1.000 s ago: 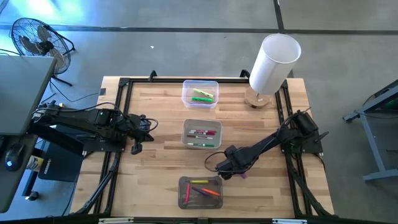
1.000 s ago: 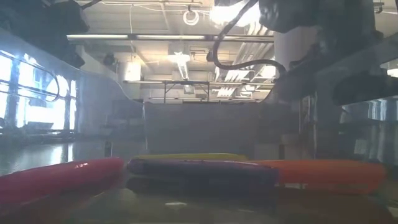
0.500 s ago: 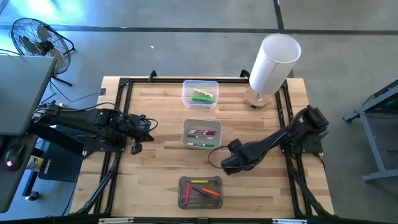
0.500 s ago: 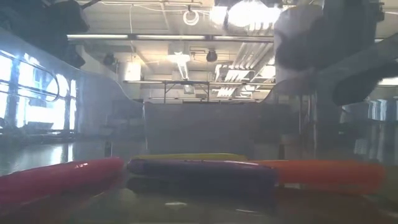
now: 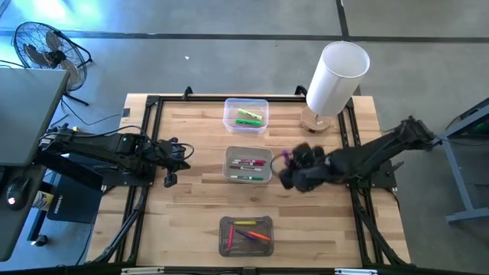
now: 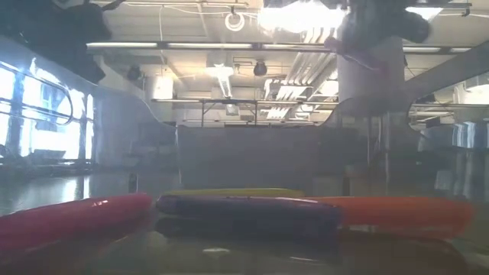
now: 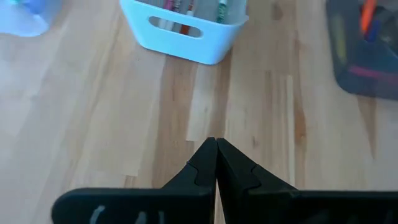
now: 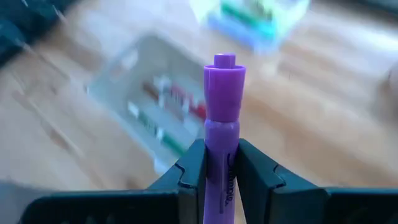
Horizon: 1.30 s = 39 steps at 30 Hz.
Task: Pick & Place Markers
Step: Put the violet highlighter into the transparent bin
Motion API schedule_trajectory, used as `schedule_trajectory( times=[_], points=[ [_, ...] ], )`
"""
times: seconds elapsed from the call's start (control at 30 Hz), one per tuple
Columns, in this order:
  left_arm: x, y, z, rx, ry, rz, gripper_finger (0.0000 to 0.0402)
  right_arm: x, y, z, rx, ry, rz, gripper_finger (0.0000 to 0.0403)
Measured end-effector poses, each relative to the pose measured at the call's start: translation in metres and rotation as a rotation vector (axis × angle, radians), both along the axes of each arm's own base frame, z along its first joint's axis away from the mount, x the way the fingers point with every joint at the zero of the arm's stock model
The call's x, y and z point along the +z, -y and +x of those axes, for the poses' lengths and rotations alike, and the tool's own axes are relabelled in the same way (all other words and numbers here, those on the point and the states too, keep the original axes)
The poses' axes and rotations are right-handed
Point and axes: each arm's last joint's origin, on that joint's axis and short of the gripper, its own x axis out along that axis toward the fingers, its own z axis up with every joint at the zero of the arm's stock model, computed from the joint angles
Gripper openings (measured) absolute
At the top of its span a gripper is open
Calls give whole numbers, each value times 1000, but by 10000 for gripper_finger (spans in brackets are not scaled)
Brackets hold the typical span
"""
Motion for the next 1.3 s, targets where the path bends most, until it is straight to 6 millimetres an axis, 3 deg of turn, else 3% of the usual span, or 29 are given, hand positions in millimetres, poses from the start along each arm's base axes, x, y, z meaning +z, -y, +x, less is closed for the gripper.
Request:
schedule_trajectory(
  times=[0.17, 0.43, 0.77, 0.97, 1.13, 1.3],
  points=[
    [1, -2, 1, 87, 19, 32, 0, 23, 43, 10, 64, 59, -115, 55],
    [3, -6, 2, 215, 50, 88, 0, 32, 132, 69, 300, 213, -286, 55],
    [0, -9, -2, 363, 37, 98, 0, 11, 220, 148, 472, -83, -311, 55],
    [-2, -10, -4, 419, 19, 51, 0, -19, 258, 180, 503, -307, -280, 56],
    [-3, -10, -5, 439, 6, 29, 0, -42, 275, 186, 503, -407, -254, 97],
    [-3, -10, -6, 446, 1, 17, 0, -53, 280, 183, 505, -440, -224, 118]
  ],
)
